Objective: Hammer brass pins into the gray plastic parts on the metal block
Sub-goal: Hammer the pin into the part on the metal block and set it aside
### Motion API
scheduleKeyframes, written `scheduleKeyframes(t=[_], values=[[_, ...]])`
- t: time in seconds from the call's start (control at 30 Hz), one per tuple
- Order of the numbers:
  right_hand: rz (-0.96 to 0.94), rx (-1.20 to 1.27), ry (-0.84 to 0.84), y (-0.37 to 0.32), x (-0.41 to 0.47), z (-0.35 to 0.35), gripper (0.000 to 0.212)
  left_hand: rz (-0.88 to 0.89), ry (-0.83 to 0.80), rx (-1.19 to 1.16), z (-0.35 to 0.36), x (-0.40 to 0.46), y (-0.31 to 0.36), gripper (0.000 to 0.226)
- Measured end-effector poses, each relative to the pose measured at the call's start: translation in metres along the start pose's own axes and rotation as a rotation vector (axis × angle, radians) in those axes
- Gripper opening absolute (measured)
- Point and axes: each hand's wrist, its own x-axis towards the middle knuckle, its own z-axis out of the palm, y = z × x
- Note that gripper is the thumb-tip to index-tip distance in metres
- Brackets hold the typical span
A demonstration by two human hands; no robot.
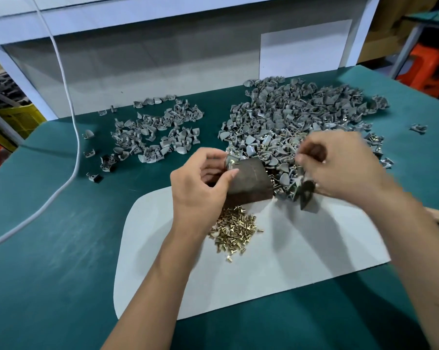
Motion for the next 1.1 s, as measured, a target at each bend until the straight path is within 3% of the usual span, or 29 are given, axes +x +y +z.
scheduleKeyframes(t=[0.1, 0.17, 0.33, 0.53, 0.63, 0.77, 0.93, 1.1], values=[[0.144, -0.333, -0.362, 0.029, 0.0, -0.018, 0.015, 0.05, -0.05, 0.132, -0.005, 0.004, -0.003, 0.014], [0.13, -0.372, -0.457, 0.035, -0.004, -0.017, 0.023, 0.031, -0.08, 0.22, -0.006, 0.006, -0.005, 0.011], [0.072, -0.355, -0.433, 0.04, -0.004, -0.013, 0.018, -0.098, -0.133, 0.175, -0.006, 0.007, -0.006, 0.015], [-0.007, 0.002, -0.155, 0.011, 0.002, -0.016, 0.02, -0.218, -0.123, 0.024, -0.009, 0.009, -0.013, 0.015], [-0.092, 0.122, -0.152, -0.022, 0.0, -0.003, 0.019, -0.256, -0.133, -0.032, -0.008, 0.007, -0.016, 0.012], [-0.147, -0.006, -0.231, -0.046, 0.004, 0.01, 0.034, -0.246, -0.154, -0.044, -0.008, 0.008, -0.016, 0.01], [-0.282, 0.03, 0.011, -0.059, 0.011, 0.01, 0.026, -0.247, -0.167, -0.016, -0.009, 0.011, -0.018, 0.009], [-0.162, -0.241, -0.282, -0.065, 0.01, 0.018, 0.025, -0.243, -0.173, 0.007, -0.009, 0.011, -0.015, 0.008]])
